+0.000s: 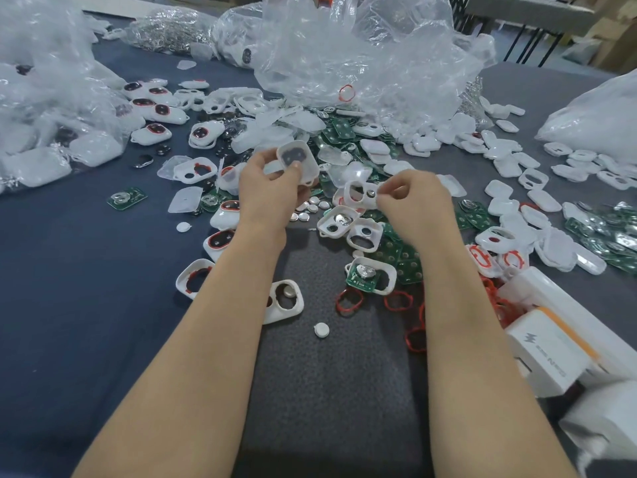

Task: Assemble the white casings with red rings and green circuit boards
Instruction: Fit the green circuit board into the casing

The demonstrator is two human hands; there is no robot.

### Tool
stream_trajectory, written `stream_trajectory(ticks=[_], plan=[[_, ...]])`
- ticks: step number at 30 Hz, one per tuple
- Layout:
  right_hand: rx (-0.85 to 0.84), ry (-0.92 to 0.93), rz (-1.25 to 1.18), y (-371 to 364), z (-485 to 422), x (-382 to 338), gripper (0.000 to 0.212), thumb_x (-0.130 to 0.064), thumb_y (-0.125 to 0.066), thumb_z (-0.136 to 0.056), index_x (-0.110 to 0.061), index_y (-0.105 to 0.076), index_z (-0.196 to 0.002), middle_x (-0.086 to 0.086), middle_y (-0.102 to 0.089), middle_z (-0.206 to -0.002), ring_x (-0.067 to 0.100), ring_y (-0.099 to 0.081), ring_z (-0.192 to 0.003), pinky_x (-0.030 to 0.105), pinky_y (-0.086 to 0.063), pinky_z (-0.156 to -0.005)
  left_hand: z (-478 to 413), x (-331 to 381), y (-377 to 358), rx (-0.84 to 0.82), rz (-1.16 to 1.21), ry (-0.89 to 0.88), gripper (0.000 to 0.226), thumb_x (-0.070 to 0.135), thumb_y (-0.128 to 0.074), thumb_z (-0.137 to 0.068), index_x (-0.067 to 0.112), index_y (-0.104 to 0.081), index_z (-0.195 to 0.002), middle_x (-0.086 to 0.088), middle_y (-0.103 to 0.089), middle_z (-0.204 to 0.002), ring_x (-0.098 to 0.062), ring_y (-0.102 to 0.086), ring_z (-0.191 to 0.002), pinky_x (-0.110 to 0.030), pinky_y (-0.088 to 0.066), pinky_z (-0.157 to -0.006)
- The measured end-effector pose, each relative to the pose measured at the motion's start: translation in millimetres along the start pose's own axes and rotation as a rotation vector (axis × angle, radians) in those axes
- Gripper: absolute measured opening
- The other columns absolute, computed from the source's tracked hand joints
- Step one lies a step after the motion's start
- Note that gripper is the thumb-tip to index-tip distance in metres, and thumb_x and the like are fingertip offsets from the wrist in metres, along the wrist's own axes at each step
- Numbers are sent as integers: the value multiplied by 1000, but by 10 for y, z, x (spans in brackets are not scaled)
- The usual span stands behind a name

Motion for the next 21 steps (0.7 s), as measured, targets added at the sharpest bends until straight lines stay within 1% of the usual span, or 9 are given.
stream_trajectory(ticks=[2,5,7,10,12,15,17,19,21], plan=[[-72,-3,67,-15,18,-16,17,-9,-54,-85,-16,-68,-92,-1,-61,-81,17,-56,-80,23,-40,-66,11,11,-4,-17,27,27,24,3,-54,-95,27,-51,-92,-6,-66,-89,-15,-71,-75,-19,-56,-59],[-161,38,78,-30,41,-58,14,-13,-56,-85,-17,-69,-88,-8,-58,-72,12,-53,-70,22,-40,-57,21,26,-6,-26,71,49,25,0,-53,-94,25,-54,-93,-8,-66,-91,-12,-71,-64,-17,-53,-54],[-188,62,75,-35,60,-83,11,-27,-61,-87,-18,-68,-87,-7,-60,-74,13,-56,-75,24,-41,-63,22,27,-10,-25,66,48,23,-1,-53,-94,22,-55,-97,-9,-66,-93,-12,-71,-63,-17,-53,-54],[-235,96,124,-130,96,-129,23,-38,-64,-88,-16,-67,-93,3,-67,-92,20,-61,-90,31,-48,-78,13,27,-2,-24,53,33,22,0,-52,-94,18,-55,-106,-10,-67,-94,-12,-71,-65,-17,-53,-55],[-198,134,123,-235,110,-176,23,-35,-63,-90,-14,-66,-100,4,-66,-95,22,-61,-94,32,-49,-84,11,29,-1,-14,73,21,20,0,-51,-95,16,-54,-105,-10,-66,-93,-11,-71,-65,-17,-53,-55],[-149,119,-75,-302,106,-228,11,-23,-60,-91,-15,-65,-95,0,-70,-84,12,-62,-74,26,-47,-73,7,30,-7,5,120,4,16,1,-50,-96,16,-54,-100,-11,-66,-94,-10,-71,-64,-18,-55,-59],[-141,111,-203,-264,106,-226,9,-12,-56,-90,-15,-65,-93,-2,-71,-78,8,-63,-66,25,-49,-71,-3,29,-9,6,139,1,15,2,-50,-96,12,-53,-107,-13,-66,-97,-11,-71,-66,-18,-55,-61],[-76,126,-163,-206,88,-184,14,-10,-56,-88,-17,-67,-92,-3,-71,-83,9,-65,-76,22,-49,-76,-10,27,-9,5,148,4,17,2,-51,-96,11,-52,-111,-13,-67,-98,-12,-71,-69,-17,-54,-61],[-54,141,-23,-195,85,-164,14,-14,-59,-87,-18,-71,-91,-2,-70,-90,13,-63,-86,22,-47,-79,-7,25,-13,-2,152,7,17,2,-51,-96,11,-53,-110,-12,-67,-96,-12,-72,-69,-17,-54,-60]])
Point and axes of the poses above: each hand's wrist, its own z-axis away from the middle knuckle, its own y-axis out of the back of the hand, x = y × z, the point moved 1 cm from there along -z, towards the middle knuckle
